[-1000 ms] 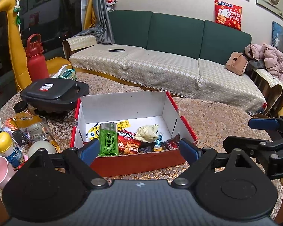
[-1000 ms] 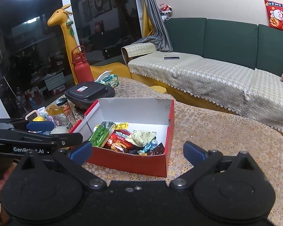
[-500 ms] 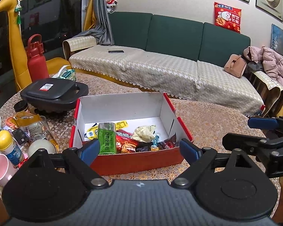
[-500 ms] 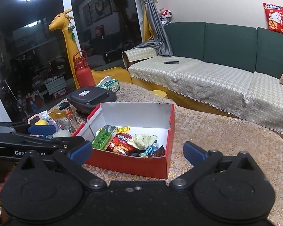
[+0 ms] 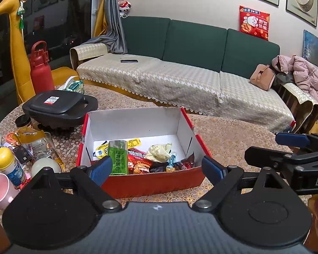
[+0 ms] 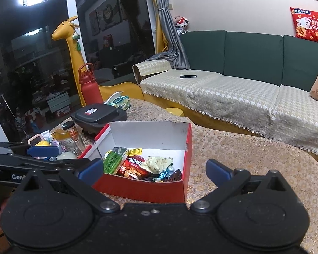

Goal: Organize snacks

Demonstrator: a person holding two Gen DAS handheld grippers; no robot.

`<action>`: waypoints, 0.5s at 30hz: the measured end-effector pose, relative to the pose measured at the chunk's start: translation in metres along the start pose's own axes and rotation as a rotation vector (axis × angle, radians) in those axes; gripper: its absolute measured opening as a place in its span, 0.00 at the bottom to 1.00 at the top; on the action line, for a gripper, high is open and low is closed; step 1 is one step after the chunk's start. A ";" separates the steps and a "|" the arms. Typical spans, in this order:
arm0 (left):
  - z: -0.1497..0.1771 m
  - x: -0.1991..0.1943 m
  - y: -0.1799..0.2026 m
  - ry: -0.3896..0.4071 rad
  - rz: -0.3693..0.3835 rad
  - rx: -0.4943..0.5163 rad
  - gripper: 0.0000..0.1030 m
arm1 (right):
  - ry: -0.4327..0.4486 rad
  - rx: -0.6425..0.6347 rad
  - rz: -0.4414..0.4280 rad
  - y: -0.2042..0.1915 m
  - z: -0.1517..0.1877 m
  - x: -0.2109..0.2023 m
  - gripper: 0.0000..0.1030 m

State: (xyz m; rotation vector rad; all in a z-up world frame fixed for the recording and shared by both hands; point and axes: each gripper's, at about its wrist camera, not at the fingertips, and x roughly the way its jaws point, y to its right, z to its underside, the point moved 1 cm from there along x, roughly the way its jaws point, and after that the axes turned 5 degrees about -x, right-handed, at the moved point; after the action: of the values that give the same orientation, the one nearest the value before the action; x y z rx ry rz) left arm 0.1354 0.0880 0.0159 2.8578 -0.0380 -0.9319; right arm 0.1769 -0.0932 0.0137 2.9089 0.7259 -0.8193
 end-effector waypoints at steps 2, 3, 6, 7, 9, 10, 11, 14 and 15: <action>0.000 -0.002 0.001 0.004 0.003 0.000 0.89 | 0.004 0.014 0.008 0.002 0.000 -0.001 0.99; 0.000 -0.003 0.001 0.006 0.006 0.000 0.89 | 0.006 0.021 0.011 0.002 0.000 -0.001 0.99; 0.001 -0.005 0.003 0.012 0.013 -0.002 0.89 | 0.003 0.028 0.020 0.003 0.000 -0.002 0.99; 0.001 -0.006 0.003 0.012 0.016 -0.004 0.89 | 0.004 0.026 0.022 0.003 0.000 -0.002 0.99; 0.001 -0.006 0.004 0.012 0.019 -0.003 0.89 | 0.000 0.020 0.026 0.002 0.001 -0.003 0.99; 0.001 -0.007 0.005 0.012 0.021 -0.003 0.89 | -0.003 0.019 0.026 0.001 0.001 -0.003 0.99; 0.002 -0.007 0.005 0.012 0.022 -0.002 0.89 | -0.007 0.019 0.025 0.000 0.002 -0.003 0.99; 0.003 -0.009 0.006 0.013 0.024 -0.002 0.89 | -0.017 0.020 0.031 -0.001 0.003 -0.003 0.99; 0.003 -0.009 0.007 0.012 0.023 -0.001 0.89 | -0.020 0.020 0.029 -0.001 0.004 -0.004 0.99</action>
State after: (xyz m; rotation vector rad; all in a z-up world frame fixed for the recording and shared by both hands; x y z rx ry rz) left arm 0.1267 0.0813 0.0194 2.8554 -0.0684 -0.9104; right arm 0.1719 -0.0948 0.0125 2.9172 0.6763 -0.8567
